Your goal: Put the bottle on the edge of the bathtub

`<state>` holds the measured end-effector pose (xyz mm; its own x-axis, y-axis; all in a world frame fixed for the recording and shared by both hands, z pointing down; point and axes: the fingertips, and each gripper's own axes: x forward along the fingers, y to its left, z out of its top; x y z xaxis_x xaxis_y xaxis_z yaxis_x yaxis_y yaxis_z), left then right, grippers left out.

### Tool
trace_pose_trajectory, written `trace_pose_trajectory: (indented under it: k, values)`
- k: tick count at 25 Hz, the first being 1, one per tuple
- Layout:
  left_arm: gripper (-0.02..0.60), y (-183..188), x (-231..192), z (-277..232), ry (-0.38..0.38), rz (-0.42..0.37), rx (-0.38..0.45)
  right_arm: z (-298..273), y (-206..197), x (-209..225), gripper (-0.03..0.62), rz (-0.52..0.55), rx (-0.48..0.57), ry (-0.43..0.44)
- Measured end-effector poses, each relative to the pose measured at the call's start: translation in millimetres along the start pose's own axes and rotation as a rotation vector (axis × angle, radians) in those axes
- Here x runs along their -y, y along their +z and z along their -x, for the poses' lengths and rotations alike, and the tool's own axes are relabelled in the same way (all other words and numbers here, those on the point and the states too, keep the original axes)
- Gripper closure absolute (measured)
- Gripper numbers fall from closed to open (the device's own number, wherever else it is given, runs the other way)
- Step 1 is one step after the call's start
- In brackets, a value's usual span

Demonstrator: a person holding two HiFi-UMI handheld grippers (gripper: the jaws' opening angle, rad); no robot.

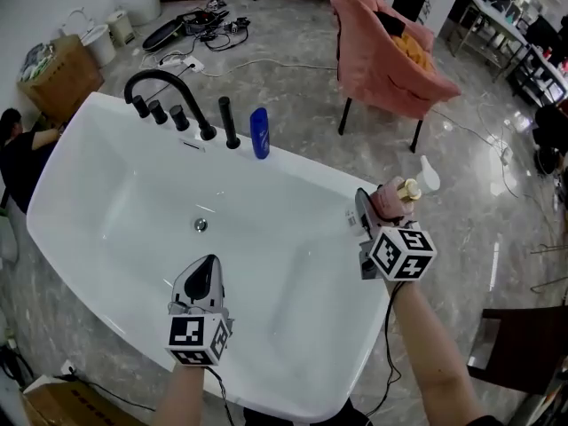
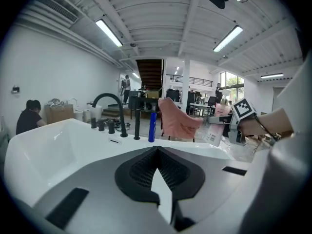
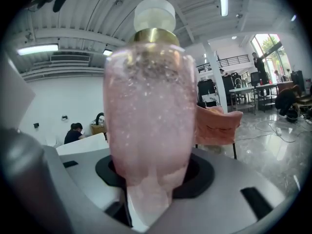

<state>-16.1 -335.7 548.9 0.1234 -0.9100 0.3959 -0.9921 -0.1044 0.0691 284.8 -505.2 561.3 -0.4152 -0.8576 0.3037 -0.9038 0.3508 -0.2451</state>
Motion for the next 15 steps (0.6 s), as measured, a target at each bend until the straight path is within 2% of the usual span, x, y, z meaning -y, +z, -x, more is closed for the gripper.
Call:
trace_pose_trajectory:
  k: [4,10,15]
  values:
    - [0.566,-7,-5,-37,-0.032,0.008,0.012,-46,-1,16,0.372,0.011,0.023,-0.037]
    - [0.566,-11,-8,-76,-0.082,0.005,0.007,-101,-17,18,0.372,0.129,-0.009,-0.035]
    - [0.566,-4,-17,-102,-0.094,0.015,0.014,-136,-24,16,0.372,0.140,-0.012,-0.079]
